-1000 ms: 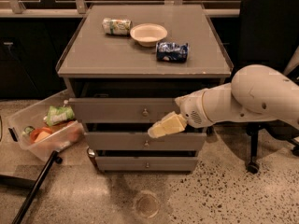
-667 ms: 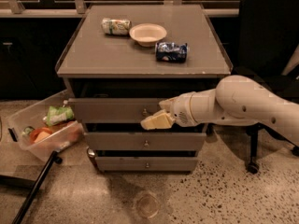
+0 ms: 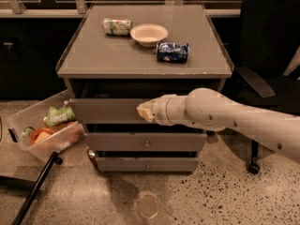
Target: Open top drawer
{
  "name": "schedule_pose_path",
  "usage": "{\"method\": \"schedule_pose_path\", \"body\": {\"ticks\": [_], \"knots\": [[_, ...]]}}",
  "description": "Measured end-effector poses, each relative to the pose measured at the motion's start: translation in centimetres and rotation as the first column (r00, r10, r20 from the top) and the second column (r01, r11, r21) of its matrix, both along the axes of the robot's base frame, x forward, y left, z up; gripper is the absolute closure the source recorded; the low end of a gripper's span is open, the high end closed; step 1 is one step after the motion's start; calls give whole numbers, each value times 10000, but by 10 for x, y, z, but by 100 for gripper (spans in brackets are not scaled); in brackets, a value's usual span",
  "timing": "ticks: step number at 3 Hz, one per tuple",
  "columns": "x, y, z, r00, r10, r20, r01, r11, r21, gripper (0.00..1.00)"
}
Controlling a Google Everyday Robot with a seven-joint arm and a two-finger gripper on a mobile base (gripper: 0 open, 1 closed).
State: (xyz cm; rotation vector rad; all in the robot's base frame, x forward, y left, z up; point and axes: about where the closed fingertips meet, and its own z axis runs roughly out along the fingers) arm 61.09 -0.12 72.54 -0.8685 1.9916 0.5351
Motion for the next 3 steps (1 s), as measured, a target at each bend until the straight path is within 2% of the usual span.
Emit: {"method": "schedule_pose_path", "body": {"ticks": [1, 2, 3], "knots": [[16, 5, 7, 9983, -393, 421, 389, 9992, 114, 100], [16, 5, 7, 9983, -394, 422, 390, 9992, 115, 100], [30, 5, 1, 9944, -773, 714, 737, 9960, 513, 100]]}}
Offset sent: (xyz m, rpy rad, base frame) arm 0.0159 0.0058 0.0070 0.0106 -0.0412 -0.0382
